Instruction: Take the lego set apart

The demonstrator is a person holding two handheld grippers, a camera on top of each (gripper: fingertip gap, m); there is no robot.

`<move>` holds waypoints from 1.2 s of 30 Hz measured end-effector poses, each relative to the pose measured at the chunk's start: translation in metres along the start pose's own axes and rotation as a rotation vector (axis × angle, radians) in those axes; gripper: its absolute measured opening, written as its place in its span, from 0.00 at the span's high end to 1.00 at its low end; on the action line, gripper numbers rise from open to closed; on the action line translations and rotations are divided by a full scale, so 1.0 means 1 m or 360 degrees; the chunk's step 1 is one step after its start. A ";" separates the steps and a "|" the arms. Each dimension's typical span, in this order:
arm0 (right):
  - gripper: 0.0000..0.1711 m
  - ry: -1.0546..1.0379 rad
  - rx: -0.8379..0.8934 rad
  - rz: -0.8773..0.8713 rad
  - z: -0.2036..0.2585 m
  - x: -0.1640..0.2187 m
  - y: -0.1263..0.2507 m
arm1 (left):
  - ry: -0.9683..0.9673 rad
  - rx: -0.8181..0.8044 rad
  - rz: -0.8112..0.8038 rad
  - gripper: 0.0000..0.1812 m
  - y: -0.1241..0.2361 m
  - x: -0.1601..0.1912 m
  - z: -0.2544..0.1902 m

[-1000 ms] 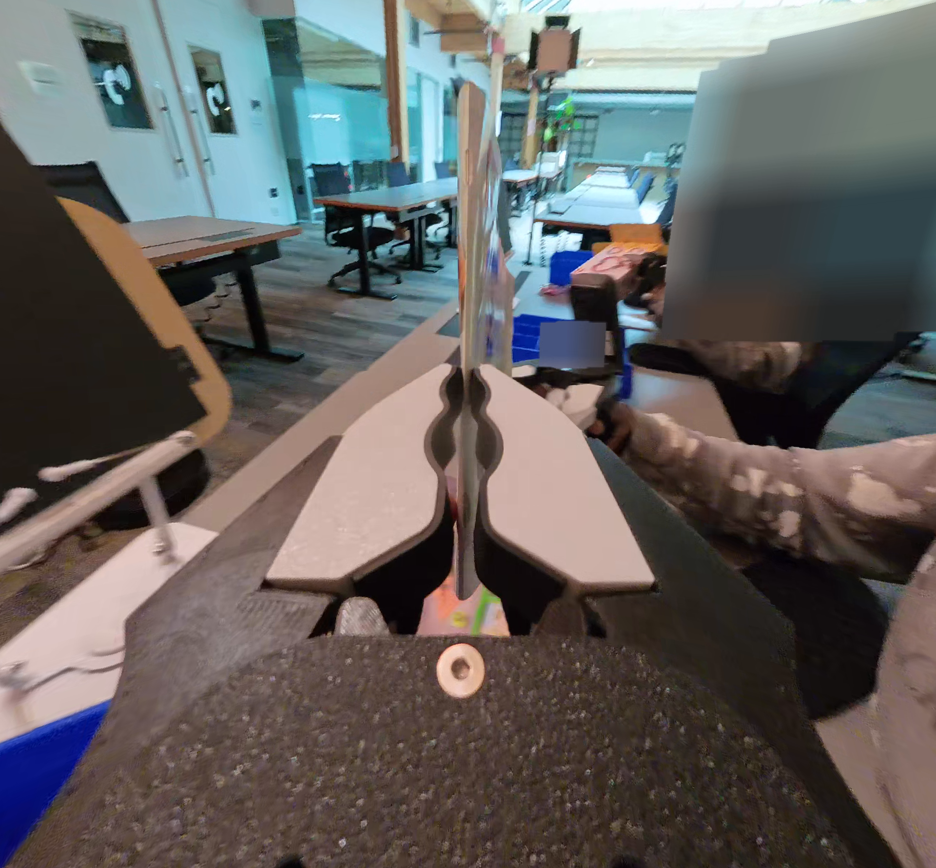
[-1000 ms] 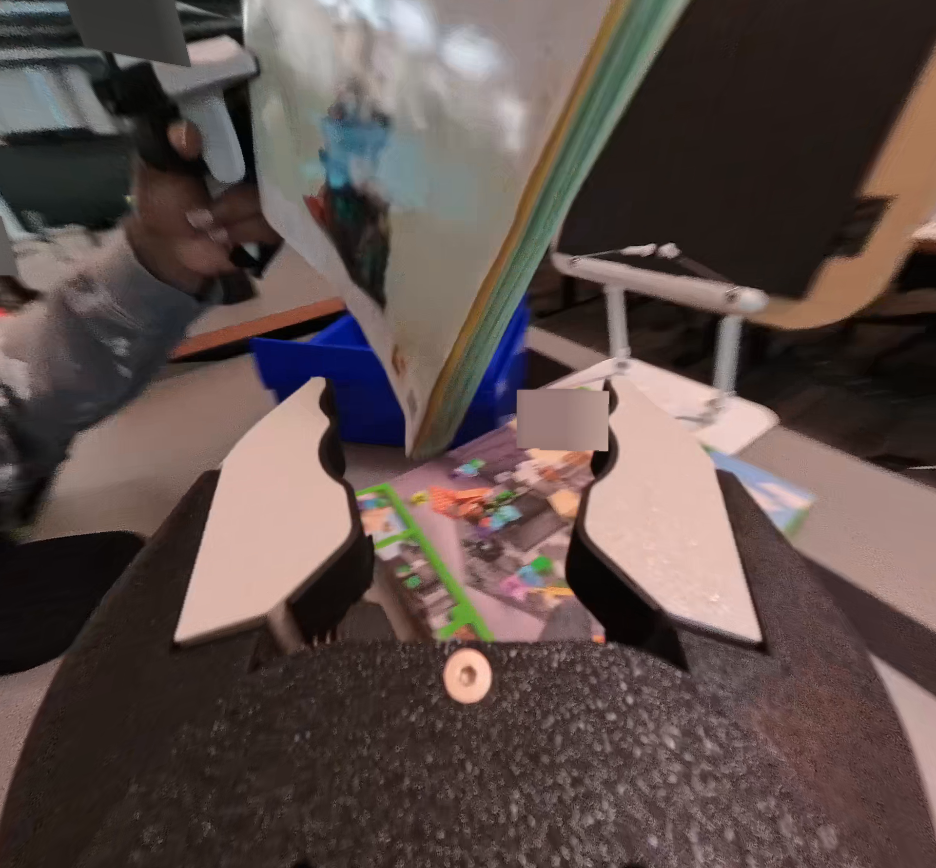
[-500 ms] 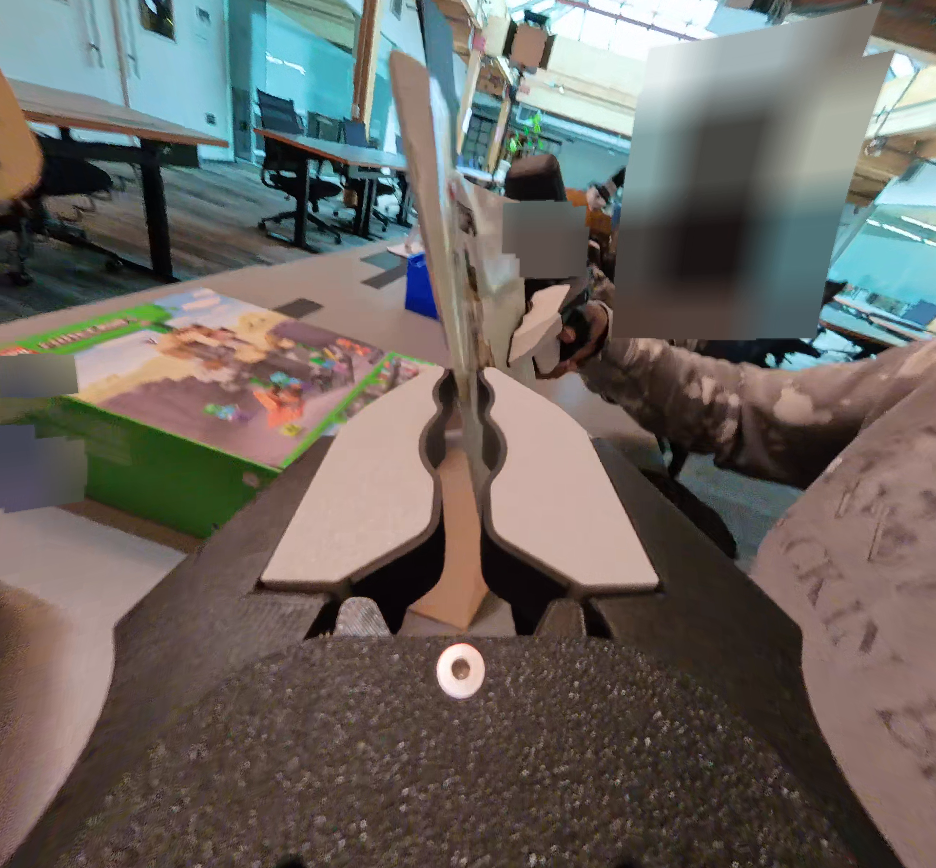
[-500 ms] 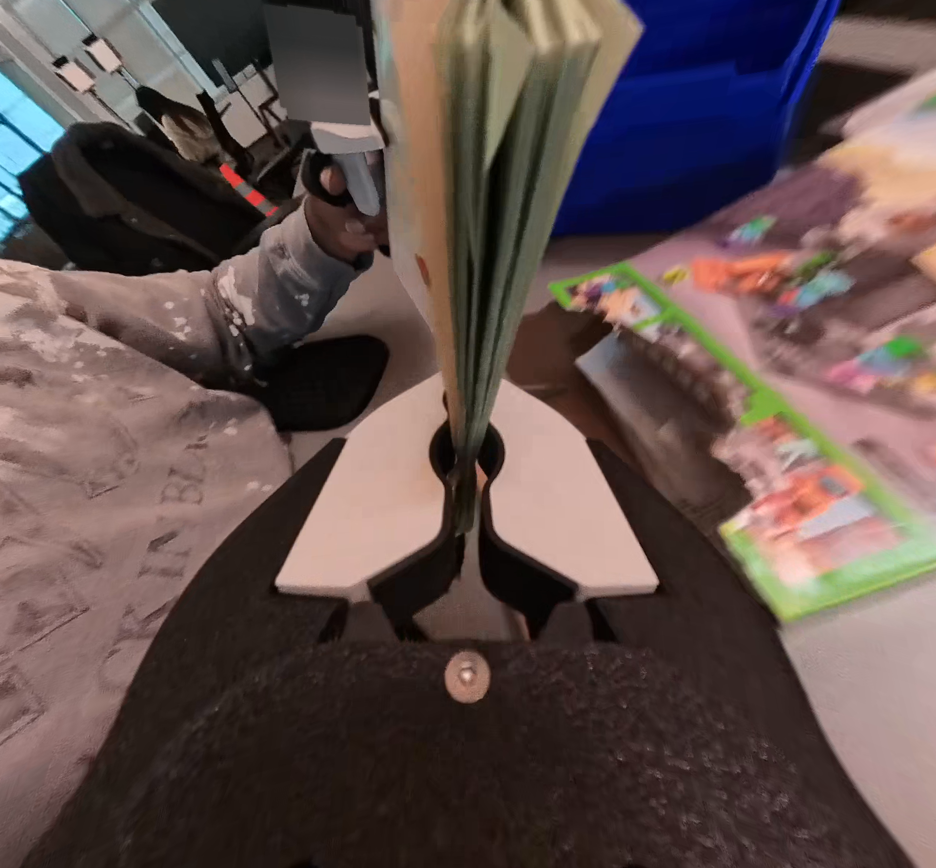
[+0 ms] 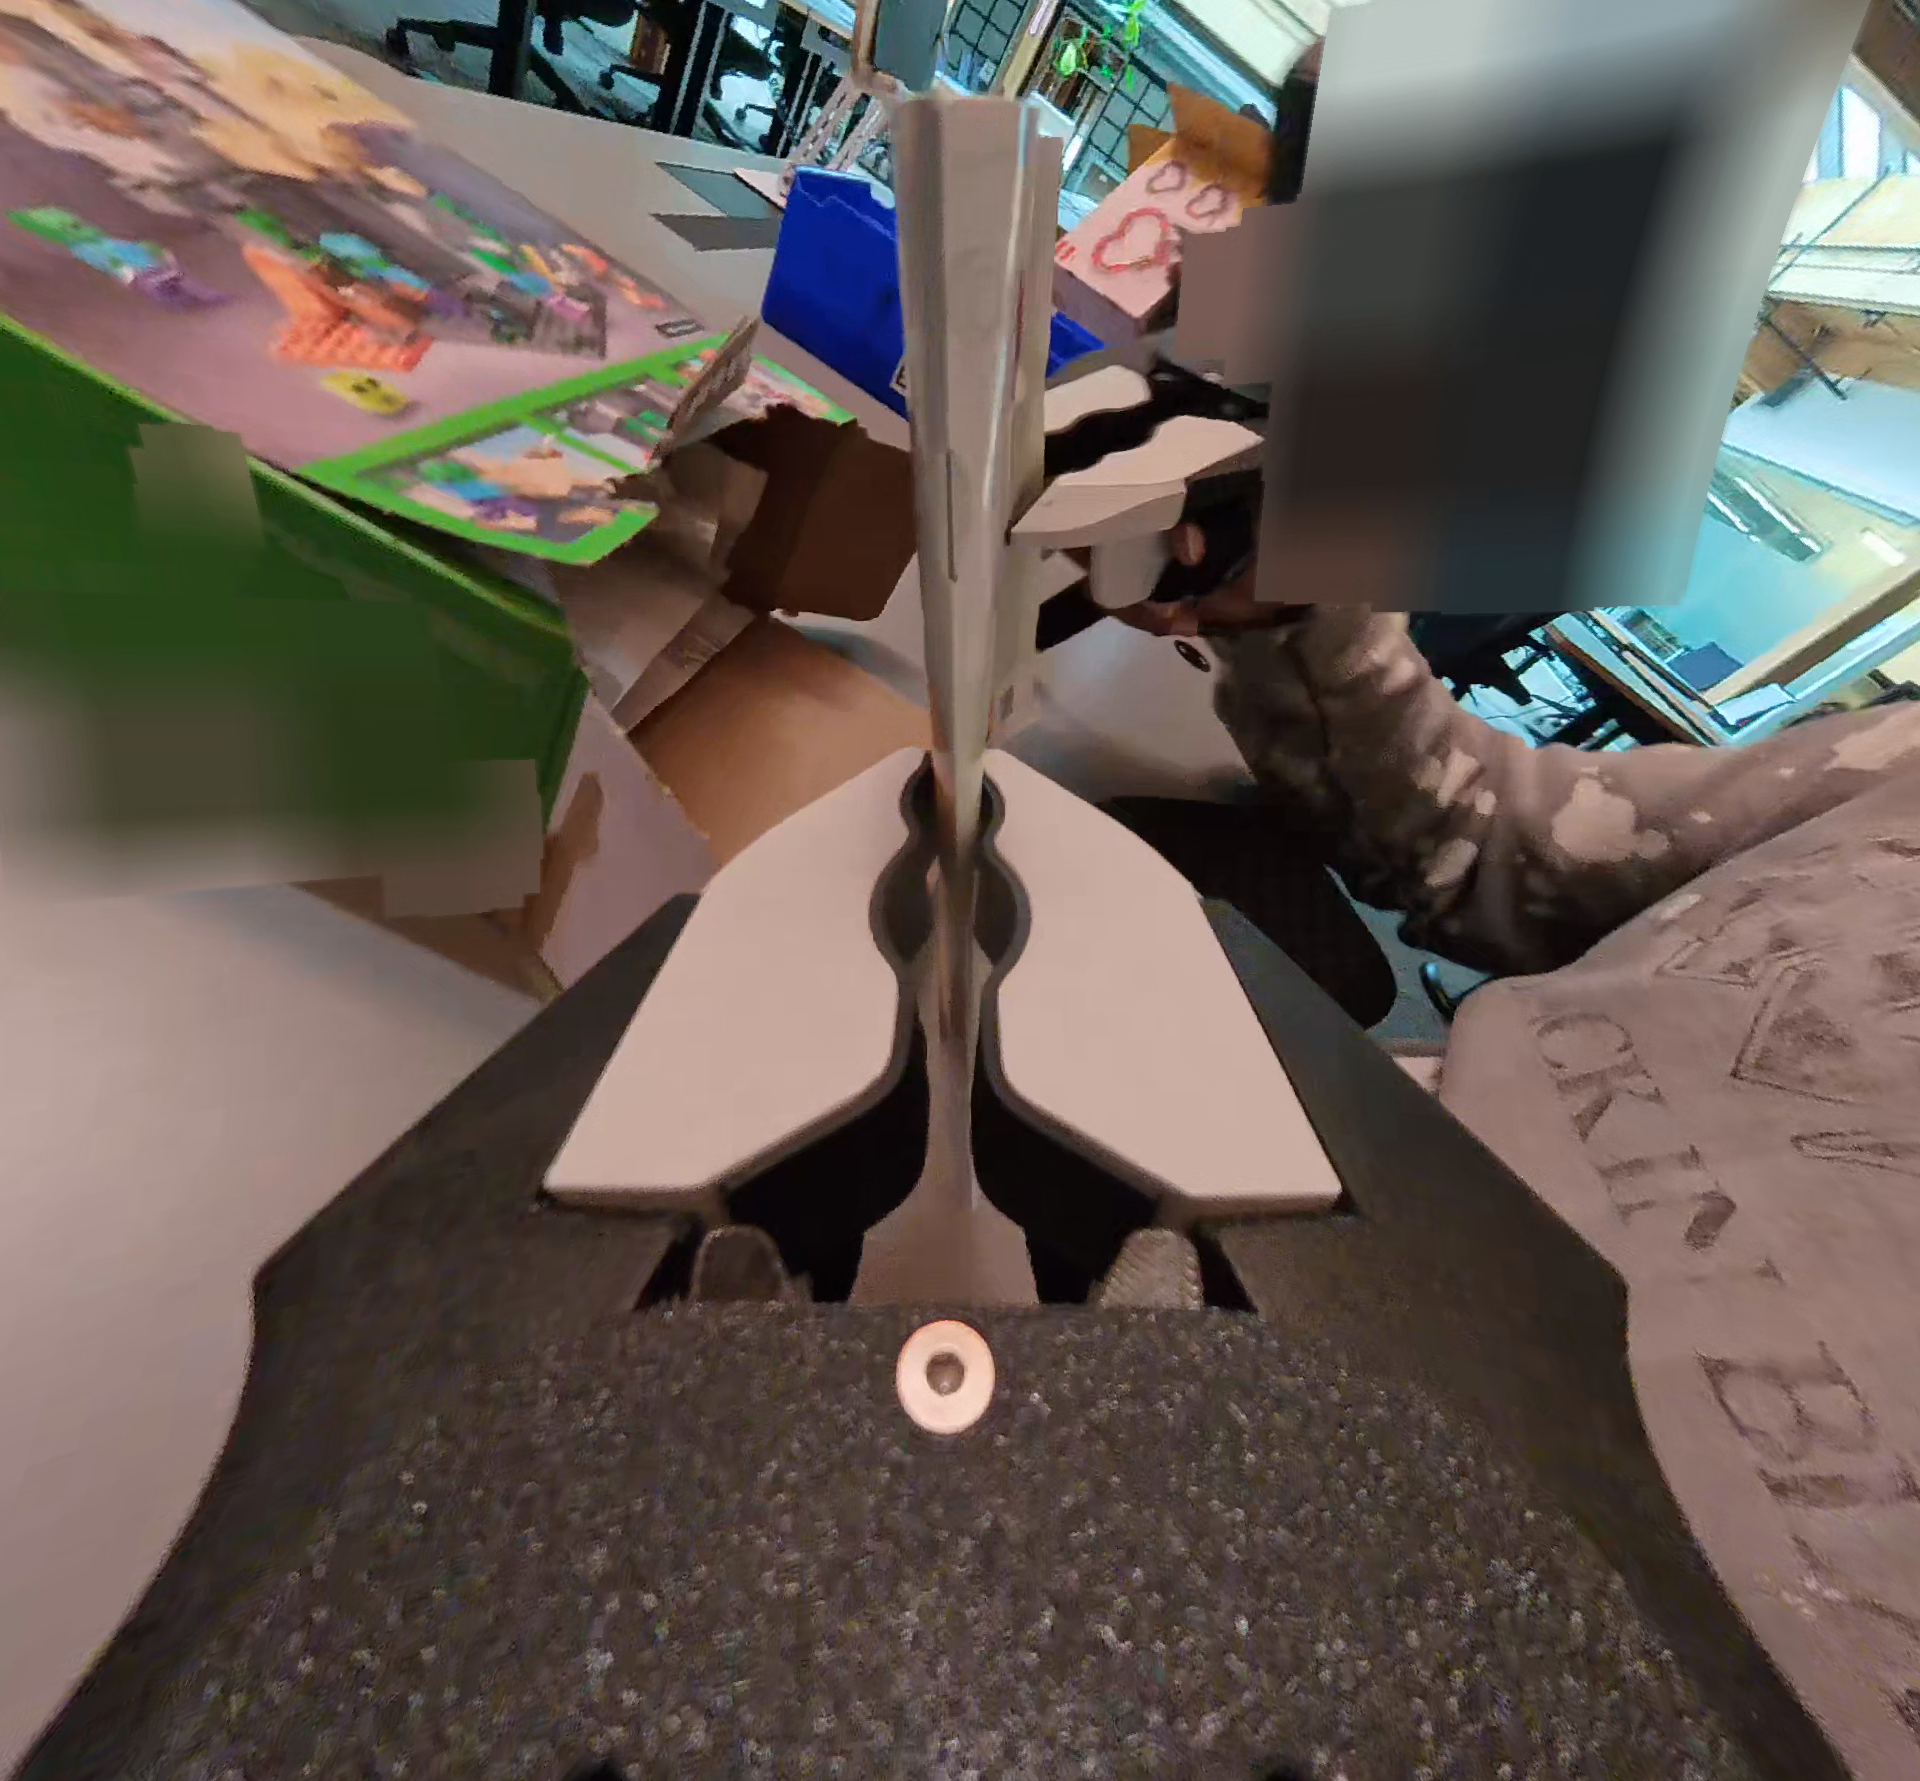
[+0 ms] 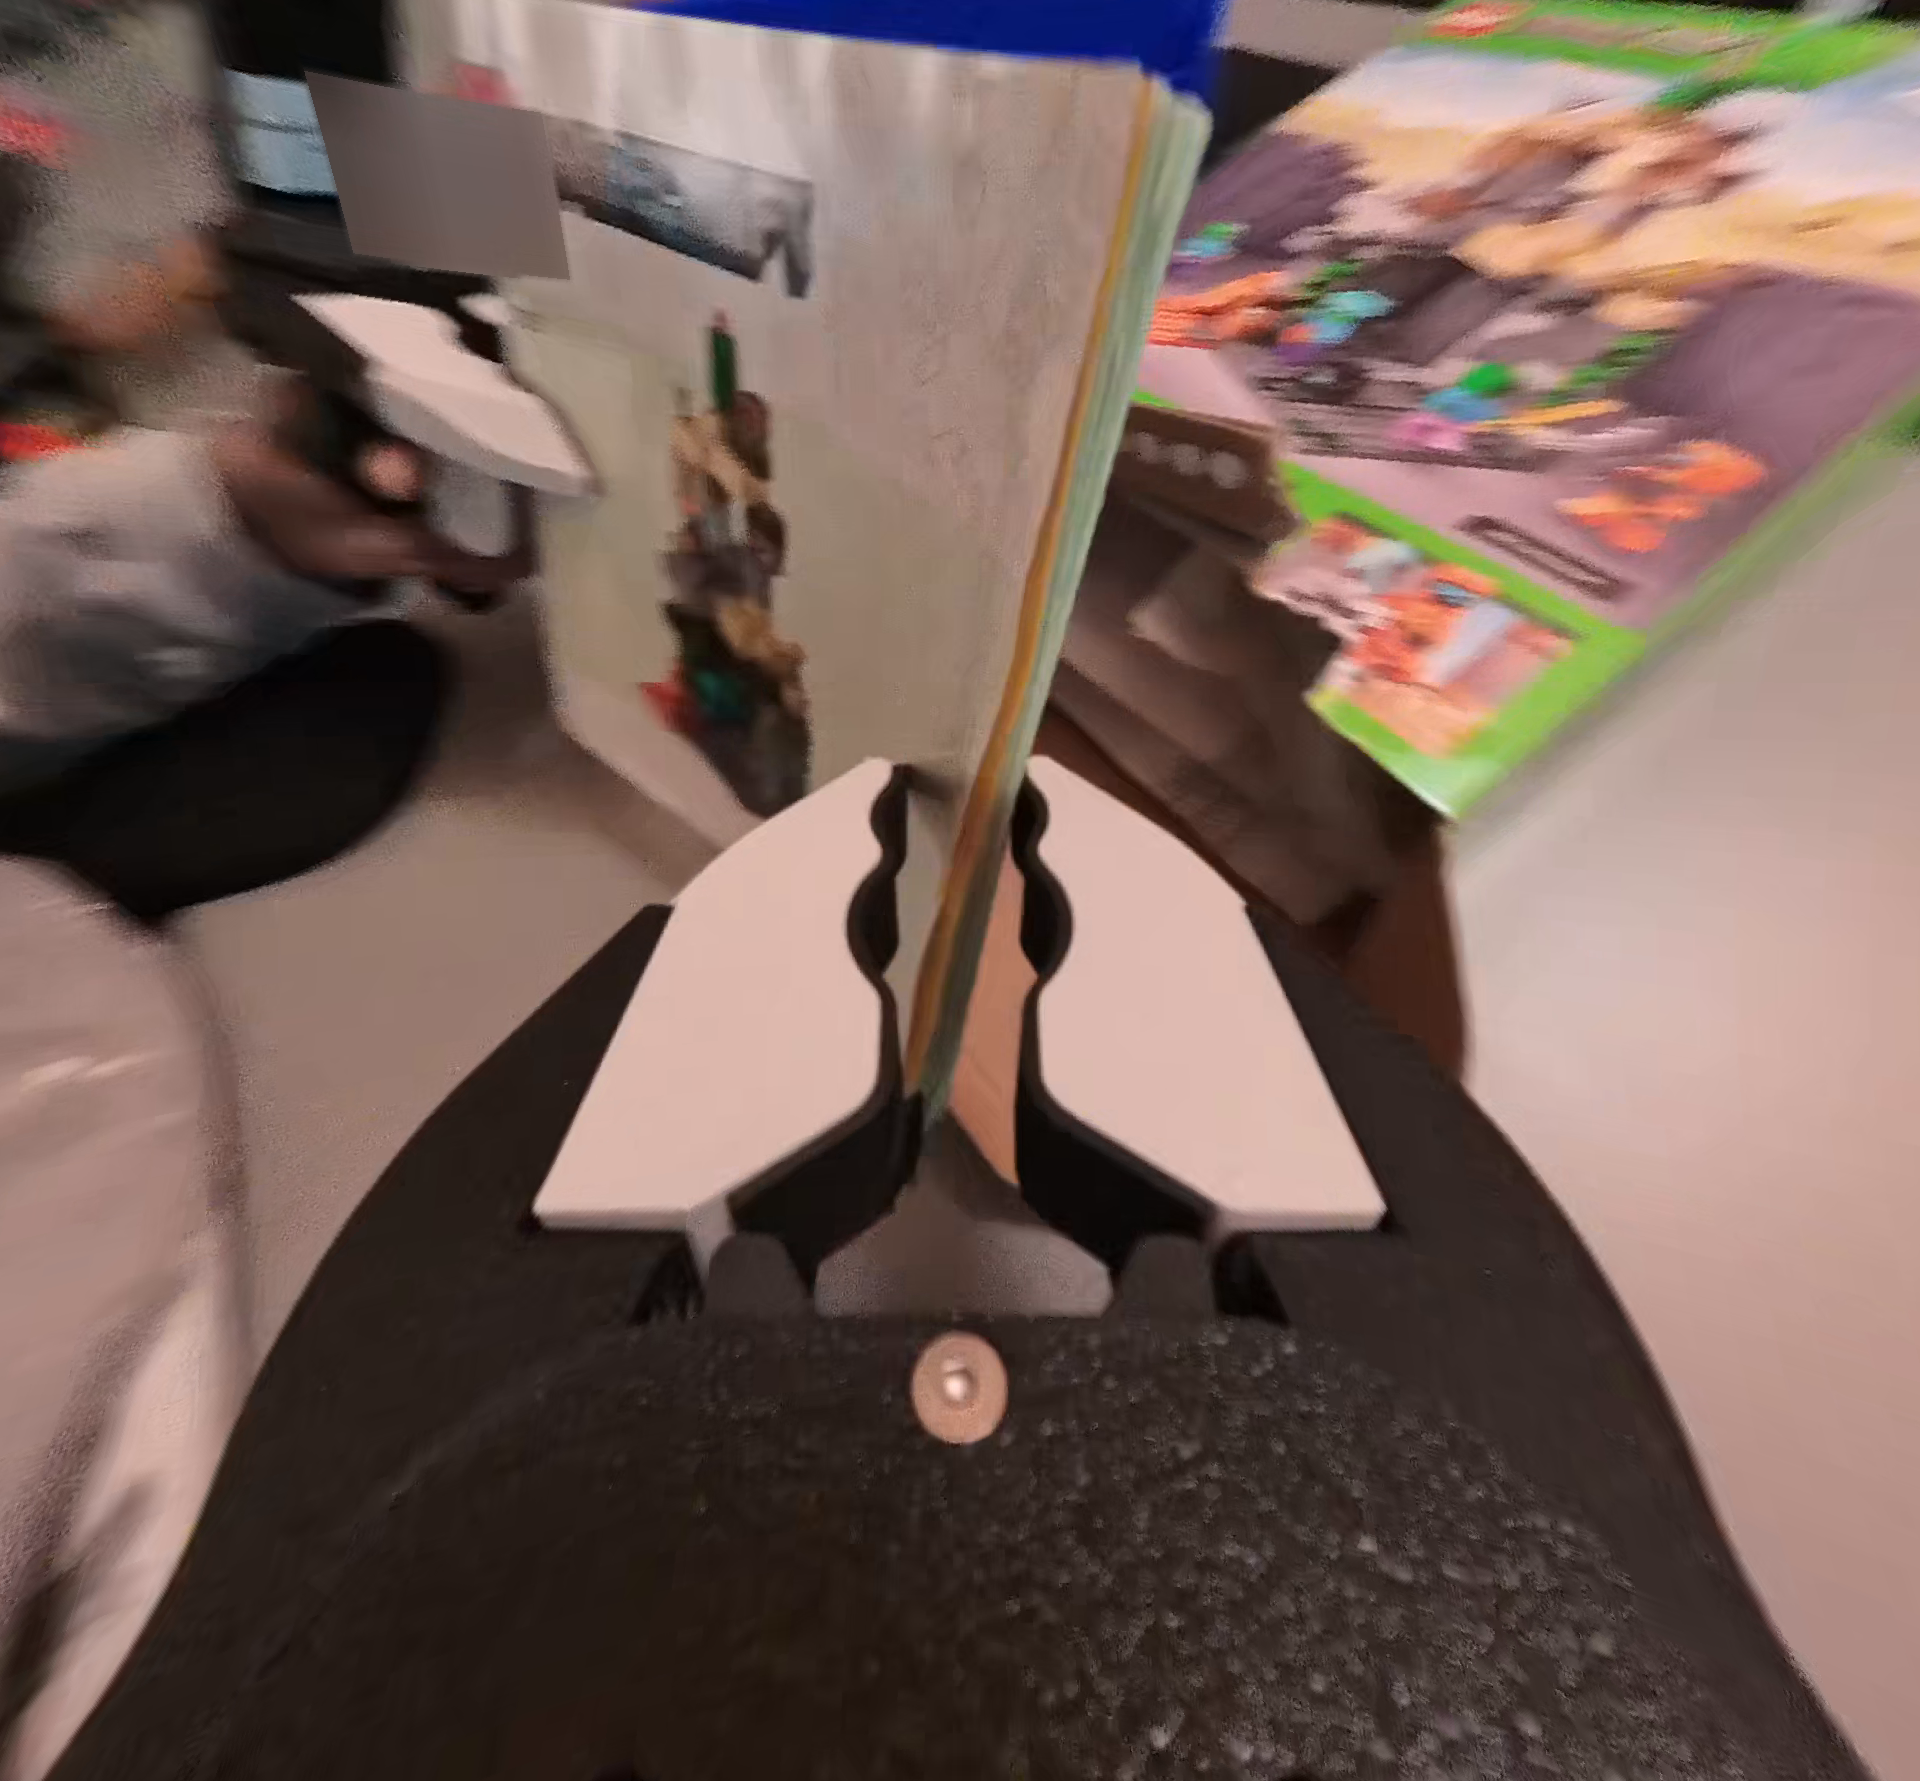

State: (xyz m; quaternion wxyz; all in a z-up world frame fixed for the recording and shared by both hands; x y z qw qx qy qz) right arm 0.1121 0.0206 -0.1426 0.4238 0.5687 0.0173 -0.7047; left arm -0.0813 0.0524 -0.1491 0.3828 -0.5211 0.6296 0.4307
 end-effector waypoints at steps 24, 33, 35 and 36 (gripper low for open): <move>1.00 0.0180 0.0602 -0.0217 0.078 0.051 -0.017 | -0.0185 -0.0155 -0.0017 0.98 -0.008 0.007 -0.004; 1.00 0.0153 0.0503 -0.0228 0.081 0.056 -0.011 | -0.0285 -0.0071 -0.0121 0.97 -0.006 -0.013 -0.042; 0.92 0.0125 0.0415 -0.0197 0.083 0.059 -0.012 | -0.0315 -0.0060 -0.0188 0.97 -0.003 -0.020 -0.057; 0.88 0.0103 0.0346 -0.0178 0.085 0.061 -0.013 | -0.0330 -0.0057 -0.0222 0.97 -0.001 -0.023 -0.063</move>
Point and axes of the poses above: each gripper's, where its closed fingertips meet, y back along the fingers, x out of its underside, z = x × y across the jaws, the point moved 4 cm from there along y, back along the fingers, and after that the axes turned 11 degrees about -y, right-handed, at the moved point
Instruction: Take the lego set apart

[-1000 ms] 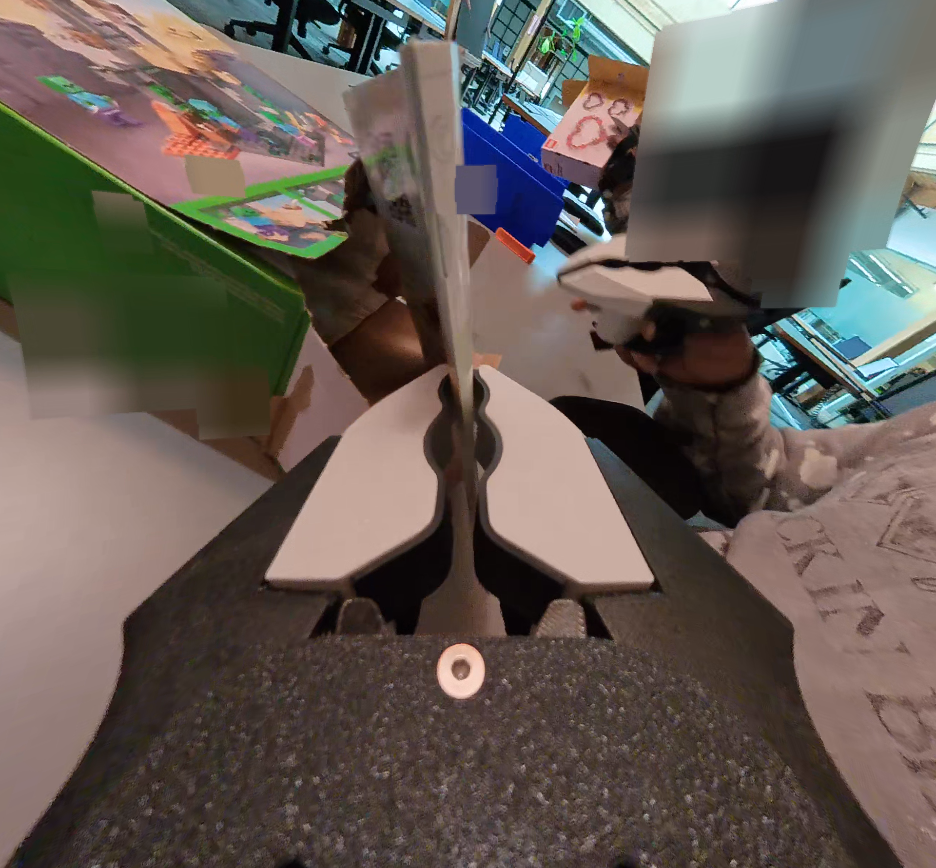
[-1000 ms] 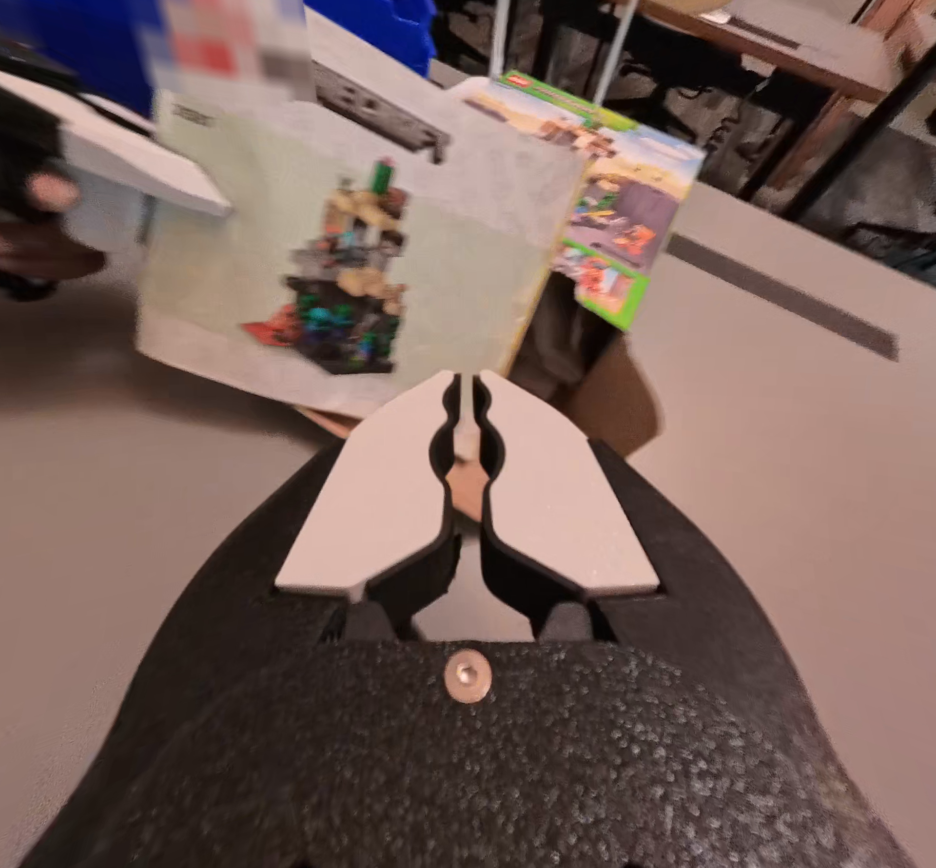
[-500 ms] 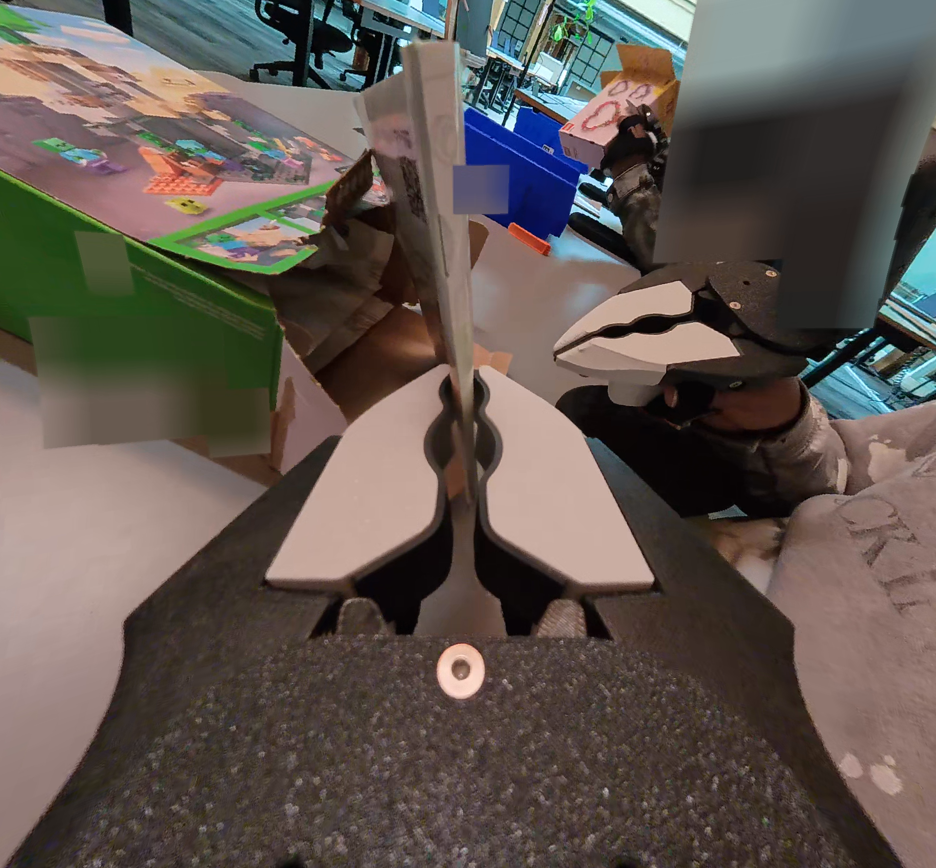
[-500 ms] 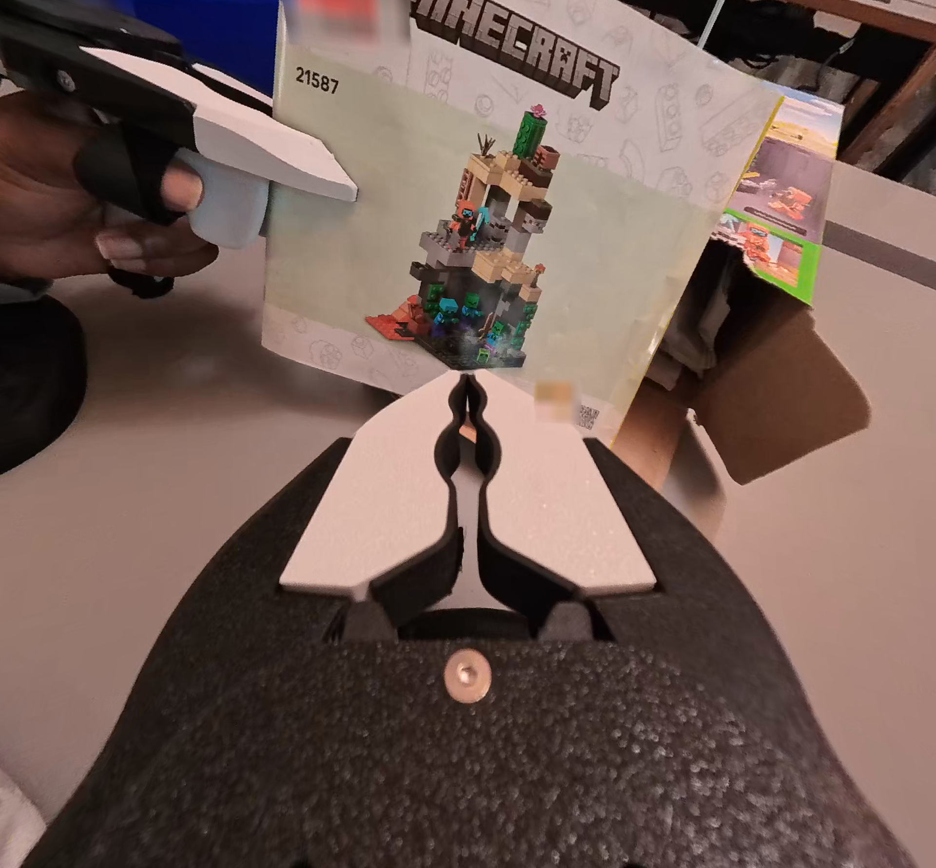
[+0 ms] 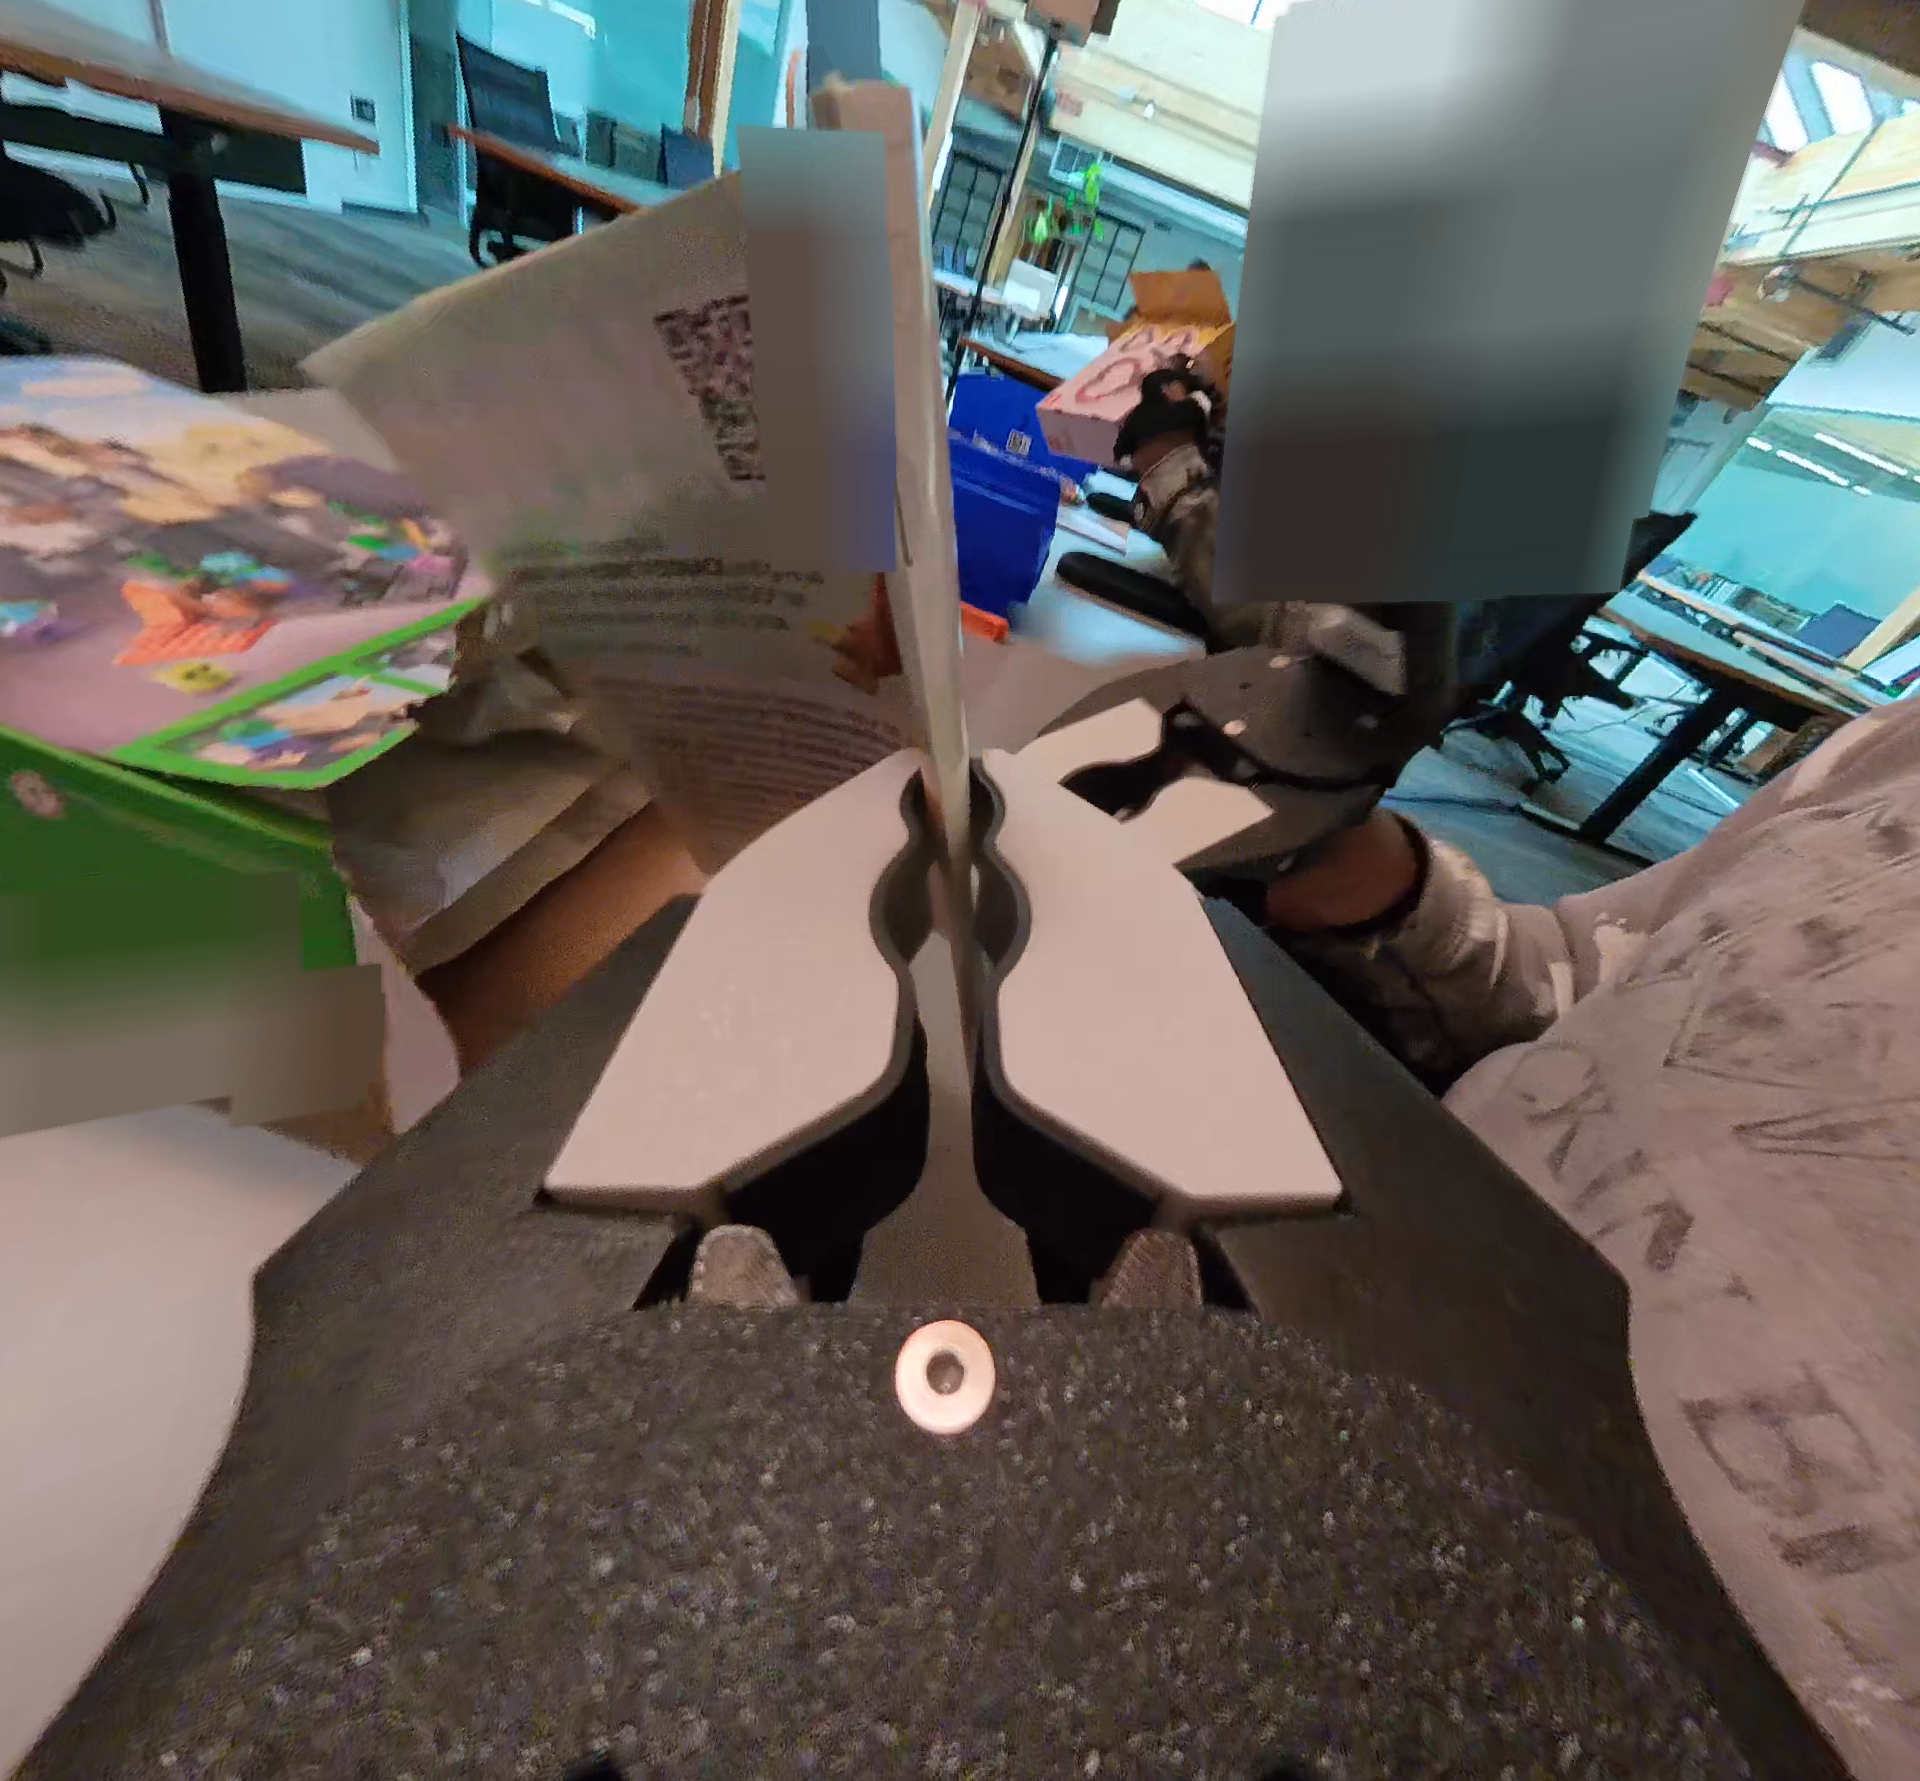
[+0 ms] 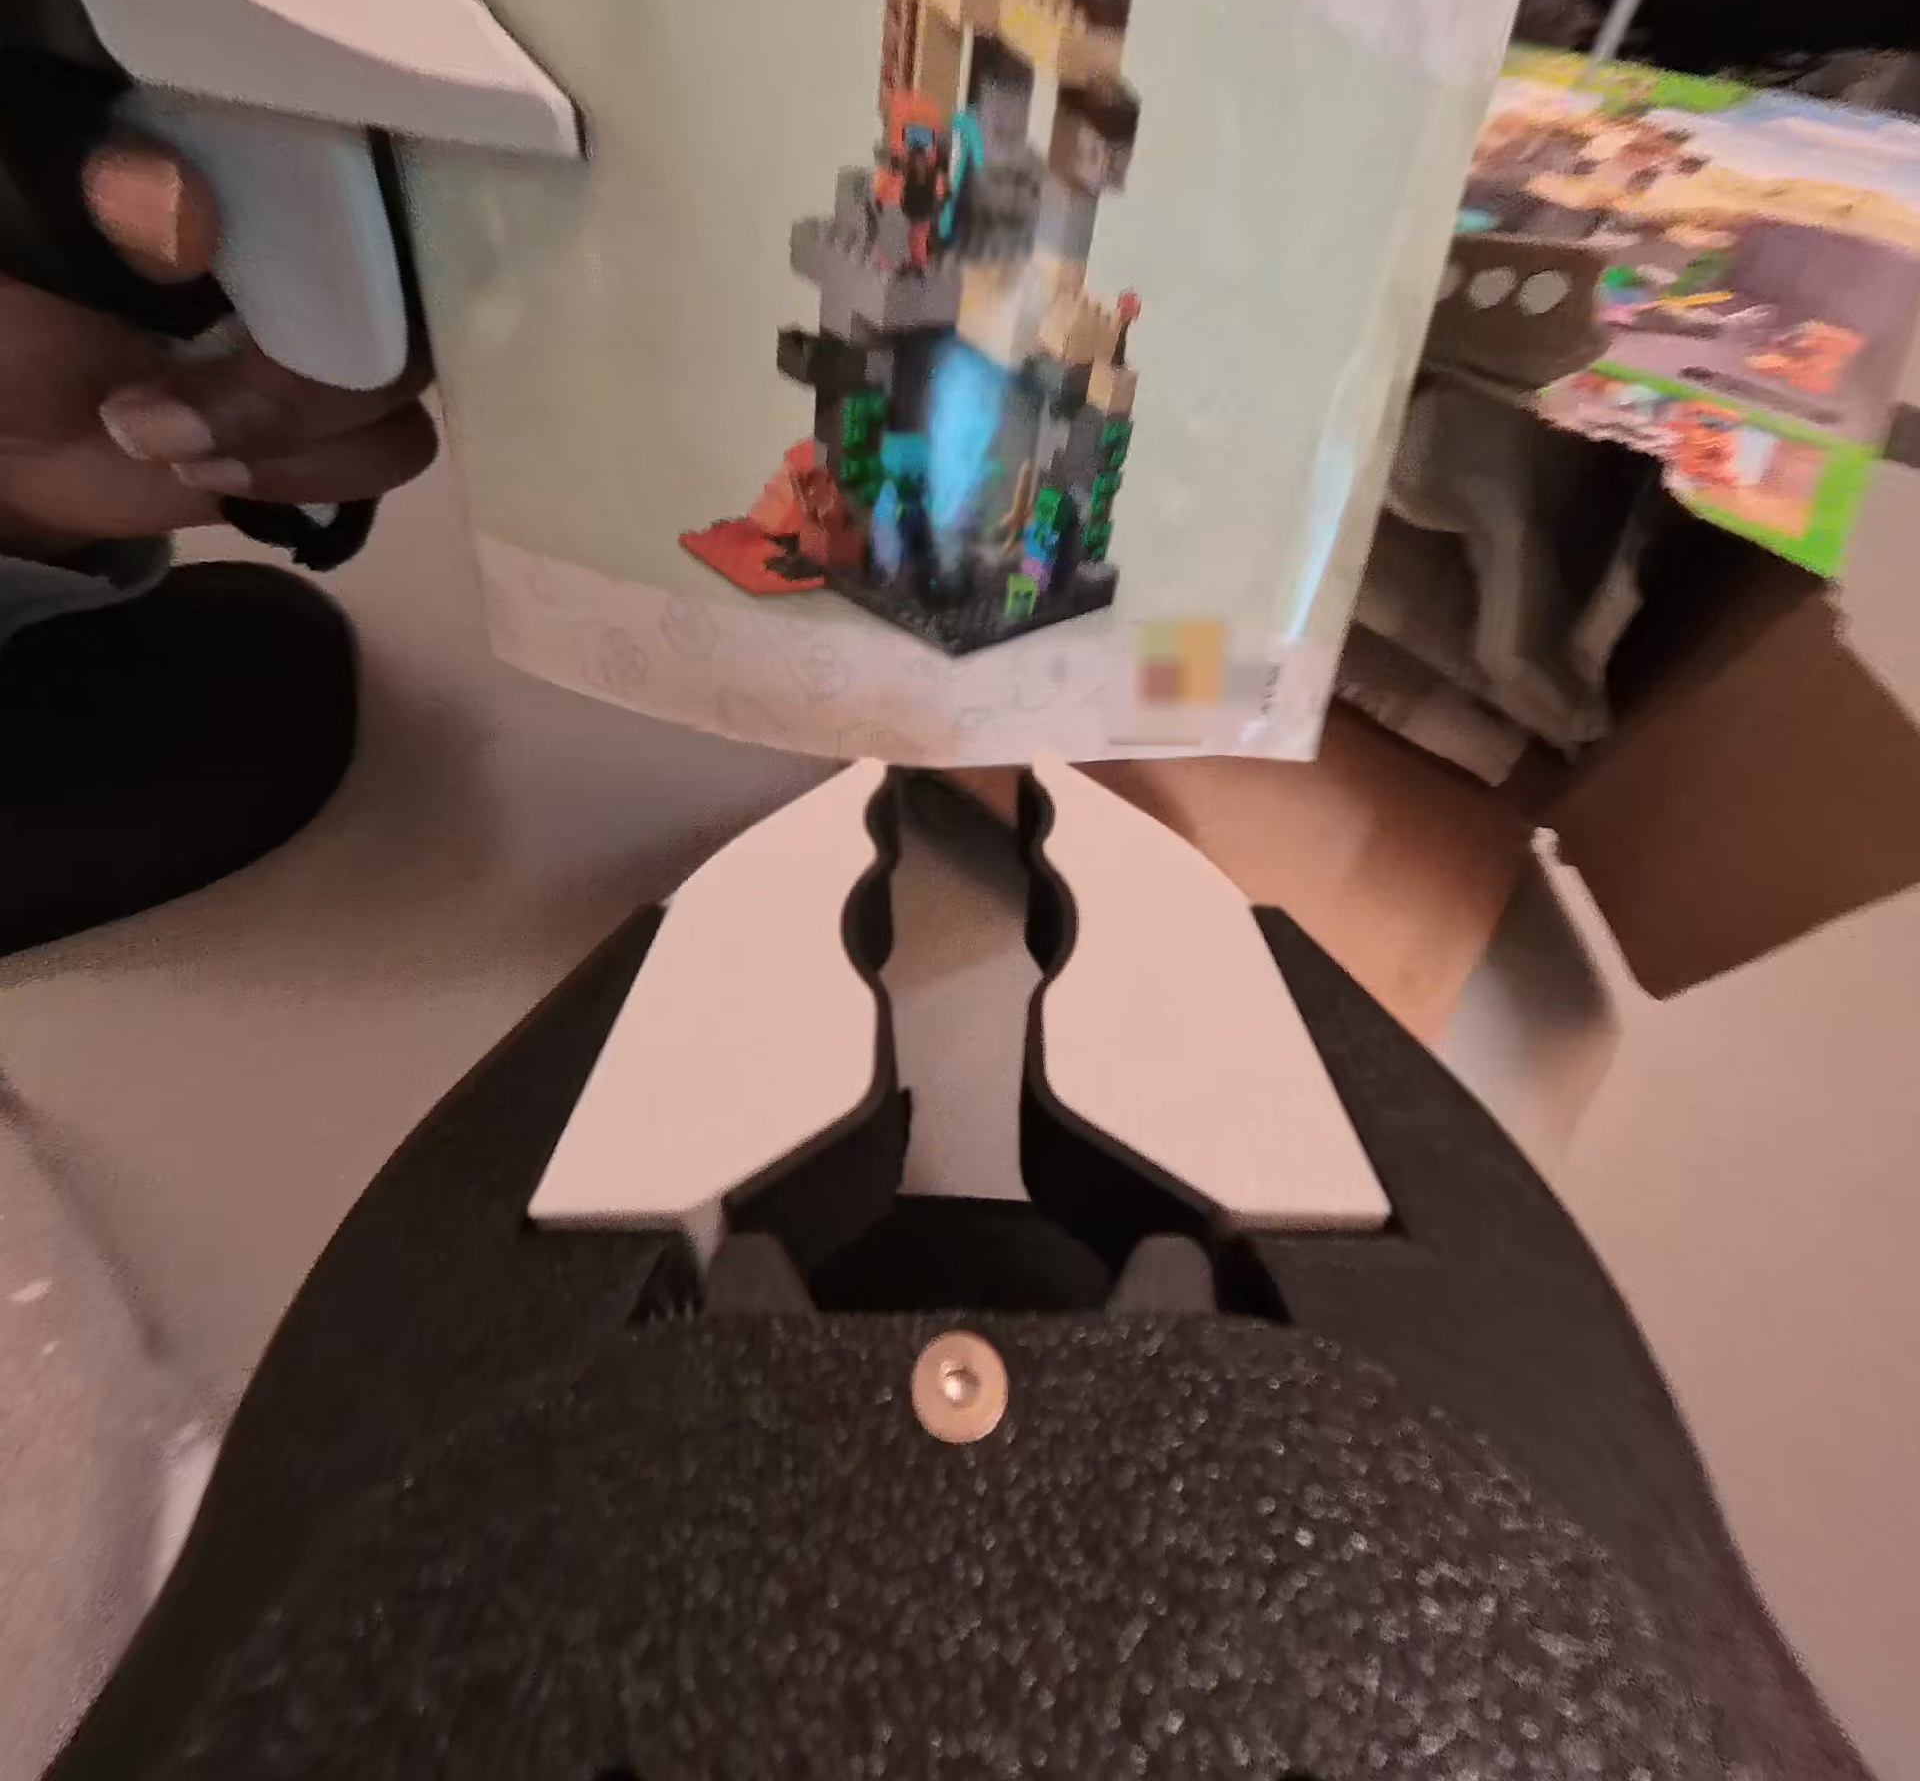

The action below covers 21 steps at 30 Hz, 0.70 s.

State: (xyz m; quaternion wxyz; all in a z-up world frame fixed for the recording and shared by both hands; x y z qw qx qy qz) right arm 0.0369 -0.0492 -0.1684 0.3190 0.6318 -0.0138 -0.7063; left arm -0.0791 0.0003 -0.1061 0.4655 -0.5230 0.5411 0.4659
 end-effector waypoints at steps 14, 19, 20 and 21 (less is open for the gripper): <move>0.51 -0.1154 -0.1434 -0.0362 0.053 -0.038 0.037 | 0.0021 0.0124 -0.0541 0.97 0.013 -0.035 -0.060; 0.61 -0.1335 -0.1387 -0.0410 0.027 -0.041 0.037 | 0.0033 0.0153 -0.0645 0.97 0.016 -0.028 -0.069; 0.56 -0.1312 -0.1368 -0.0343 0.028 -0.037 0.034 | 0.0038 0.0145 -0.0670 0.97 0.017 -0.028 -0.070; 0.53 -0.1287 -0.1368 -0.0270 0.032 -0.031 0.032 | 0.0022 0.0146 -0.0675 0.97 0.017 -0.027 -0.071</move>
Point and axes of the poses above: each gripper's, where its closed fingertips meet, y back along the fingers, x out of its underside, z = x × y across the jaws, the point moved 4 cm from there along y, back along the fingers, and after that the axes turned 11 degrees about -y, right-handed, at the moved point
